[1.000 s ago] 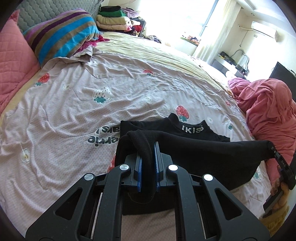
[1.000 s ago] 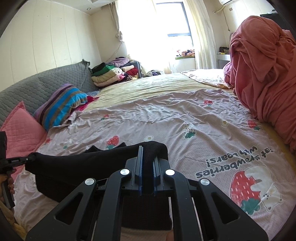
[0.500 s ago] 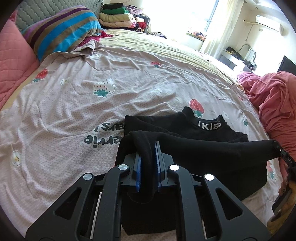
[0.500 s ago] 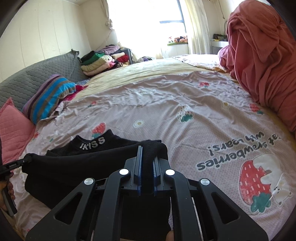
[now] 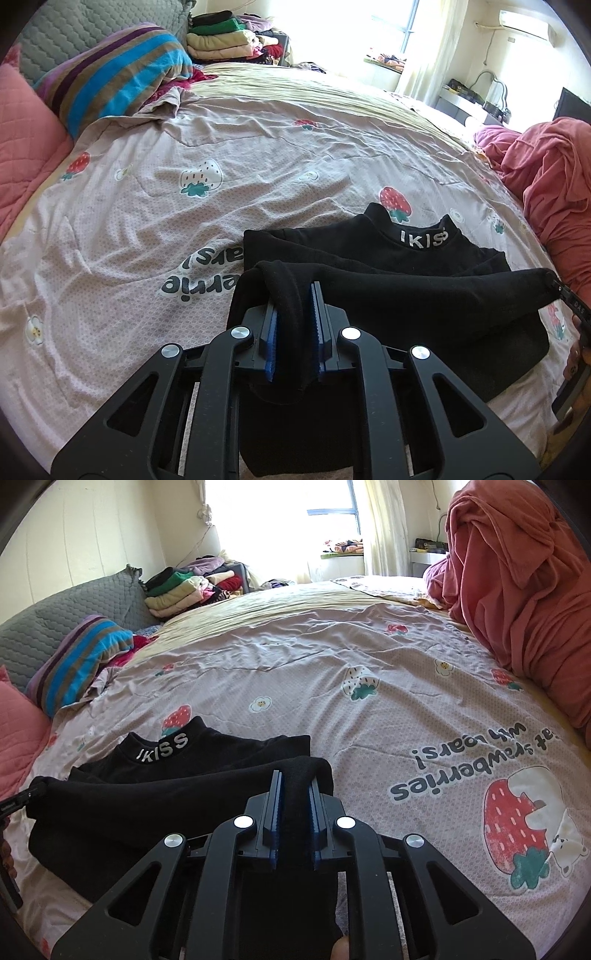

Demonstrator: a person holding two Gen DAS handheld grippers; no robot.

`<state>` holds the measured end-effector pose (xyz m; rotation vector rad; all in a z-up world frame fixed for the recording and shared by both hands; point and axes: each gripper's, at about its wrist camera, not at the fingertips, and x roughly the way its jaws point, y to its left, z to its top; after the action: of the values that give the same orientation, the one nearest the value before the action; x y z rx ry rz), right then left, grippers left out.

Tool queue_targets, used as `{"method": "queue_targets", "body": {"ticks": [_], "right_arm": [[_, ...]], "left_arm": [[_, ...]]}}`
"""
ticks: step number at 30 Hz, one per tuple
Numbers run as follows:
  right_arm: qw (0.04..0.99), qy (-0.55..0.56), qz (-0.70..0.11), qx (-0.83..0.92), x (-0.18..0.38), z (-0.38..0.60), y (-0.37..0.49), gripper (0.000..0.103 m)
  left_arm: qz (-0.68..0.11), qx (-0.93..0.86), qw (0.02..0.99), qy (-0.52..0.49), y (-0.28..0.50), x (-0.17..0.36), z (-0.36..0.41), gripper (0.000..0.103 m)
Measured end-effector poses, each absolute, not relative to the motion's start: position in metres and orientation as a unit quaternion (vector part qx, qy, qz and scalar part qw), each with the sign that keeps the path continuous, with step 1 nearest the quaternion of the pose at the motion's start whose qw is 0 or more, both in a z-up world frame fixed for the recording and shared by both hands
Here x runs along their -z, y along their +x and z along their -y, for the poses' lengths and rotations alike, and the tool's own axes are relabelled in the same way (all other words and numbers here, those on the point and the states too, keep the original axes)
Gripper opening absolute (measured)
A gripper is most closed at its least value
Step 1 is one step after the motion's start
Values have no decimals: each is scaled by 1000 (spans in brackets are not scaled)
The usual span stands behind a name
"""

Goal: Fold small clothes
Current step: 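Lay the hem on the sweatshirt and open both tools, then grasp the folded edge of the sweatshirt with both tools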

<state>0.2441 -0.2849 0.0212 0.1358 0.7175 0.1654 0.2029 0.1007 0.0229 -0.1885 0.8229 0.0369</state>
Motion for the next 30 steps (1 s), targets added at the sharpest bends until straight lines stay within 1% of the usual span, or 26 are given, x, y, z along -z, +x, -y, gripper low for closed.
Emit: {"method": "queue_targets", "body": {"ticks": [1, 3, 4, 7, 8, 9, 10, 12, 13, 16, 17, 18, 19, 20, 22, 24, 27, 30], "right_arm": [[930, 66, -352, -80, -21, 285, 244, 27], [931, 64, -351, -81, -22, 284, 241, 41], [932, 60, -349, -81, -23, 283, 239, 45], [936, 41, -340, -78, -27, 280, 231, 48], [937, 38, -337, -78, -28, 278, 229, 51], [939, 33, -332, -78, -30, 277, 225, 56], [942, 29, -324, -78, -33, 275, 220, 58], [946, 19, -312, -80, -39, 271, 211, 58], [949, 11, -304, -82, -42, 268, 206, 58], [952, -6, -291, -97, -47, 259, 194, 57], [951, -11, -291, -104, -47, 255, 192, 52], [949, -18, -294, -115, -47, 251, 189, 37], [944, -26, -301, -131, -46, 244, 187, 28], [940, -35, -309, -144, -44, 238, 185, 26], [932, -57, -319, -163, -39, 224, 180, 19], [926, -73, -328, -173, -34, 211, 176, 19], [913, -91, -355, -180, -24, 192, 175, 17], [903, -101, -378, -178, -13, 179, 178, 17]], "left_arm": [[-399, -17, 912, -90, 203, -23, -100, 11], [-396, -17, 914, -87, 202, -25, -99, 21], [-394, -17, 915, -86, 201, -26, -99, 24], [-387, -15, 918, -84, 197, -32, -98, 32], [-384, -15, 919, -83, 195, -34, -98, 36], [-380, -15, 921, -82, 192, -38, -99, 39], [-376, -15, 923, -81, 190, -42, -98, 40], [-363, -17, 928, -77, 184, -51, -98, 44], [-358, -18, 930, -76, 181, -55, -98, 44], [-349, -4, 934, -74, 173, -63, -93, 44], [-352, 4, 933, -72, 171, -64, -90, 44], [-355, 11, 932, -69, 170, -65, -87, 44], [-358, 18, 931, -65, 168, -65, -83, 44], [-362, 26, 930, -61, 167, -65, -78, 44], [-375, 47, 924, -60, 166, -61, -68, 37], [-394, 69, 914, -64, 168, -52, -58, 29], [-424, 83, 900, -51, 173, -34, -44, 23], [-457, 78, 886, -25, 178, -14, -35, 23]]}}
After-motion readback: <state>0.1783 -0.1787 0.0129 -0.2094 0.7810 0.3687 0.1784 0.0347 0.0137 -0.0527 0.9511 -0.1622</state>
